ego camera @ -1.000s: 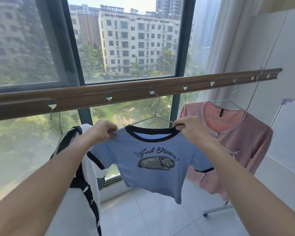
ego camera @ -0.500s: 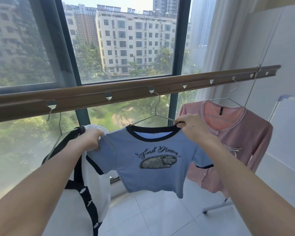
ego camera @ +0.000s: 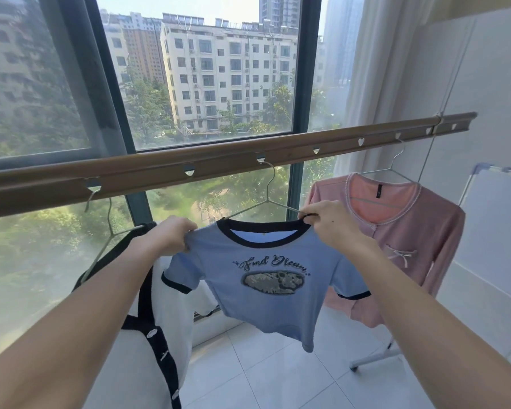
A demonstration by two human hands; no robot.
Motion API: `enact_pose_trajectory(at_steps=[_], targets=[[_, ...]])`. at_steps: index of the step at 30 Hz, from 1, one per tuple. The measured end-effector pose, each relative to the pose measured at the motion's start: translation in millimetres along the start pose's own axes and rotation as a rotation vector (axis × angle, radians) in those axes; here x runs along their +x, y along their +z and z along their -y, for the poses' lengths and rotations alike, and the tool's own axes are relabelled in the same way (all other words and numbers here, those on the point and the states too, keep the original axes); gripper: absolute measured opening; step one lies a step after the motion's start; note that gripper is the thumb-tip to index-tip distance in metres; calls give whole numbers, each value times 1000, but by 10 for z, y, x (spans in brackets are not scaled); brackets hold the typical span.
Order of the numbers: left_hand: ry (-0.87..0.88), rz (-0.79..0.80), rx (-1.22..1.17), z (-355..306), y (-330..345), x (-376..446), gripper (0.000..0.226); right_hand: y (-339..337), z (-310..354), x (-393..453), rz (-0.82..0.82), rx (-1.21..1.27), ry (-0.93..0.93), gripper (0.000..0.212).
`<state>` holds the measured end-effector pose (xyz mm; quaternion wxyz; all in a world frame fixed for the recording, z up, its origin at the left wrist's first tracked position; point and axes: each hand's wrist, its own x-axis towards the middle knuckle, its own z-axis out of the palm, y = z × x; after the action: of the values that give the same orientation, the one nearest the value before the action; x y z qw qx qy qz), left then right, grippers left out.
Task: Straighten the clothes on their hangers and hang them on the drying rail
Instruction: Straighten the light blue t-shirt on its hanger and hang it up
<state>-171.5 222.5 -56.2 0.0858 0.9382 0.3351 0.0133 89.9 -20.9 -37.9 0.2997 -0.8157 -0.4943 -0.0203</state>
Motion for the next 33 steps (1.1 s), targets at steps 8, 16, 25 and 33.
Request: enact_pose_trajectory(at_steps=[8,16,25,33], targets=[[-53,18,32,160,168,-52,45,-118,-34,-34,-24,1,7,30],[-166,100,77,-74,47,-32,43,-116,-105,-66,-43,2,42,34],[98,-92,-355,-514,-207,72,53,-165,-91,-57,0,41,28,30],[141,-310,-437,-716,-149,148,8,-170,-158,-135,39,146,47,26]])
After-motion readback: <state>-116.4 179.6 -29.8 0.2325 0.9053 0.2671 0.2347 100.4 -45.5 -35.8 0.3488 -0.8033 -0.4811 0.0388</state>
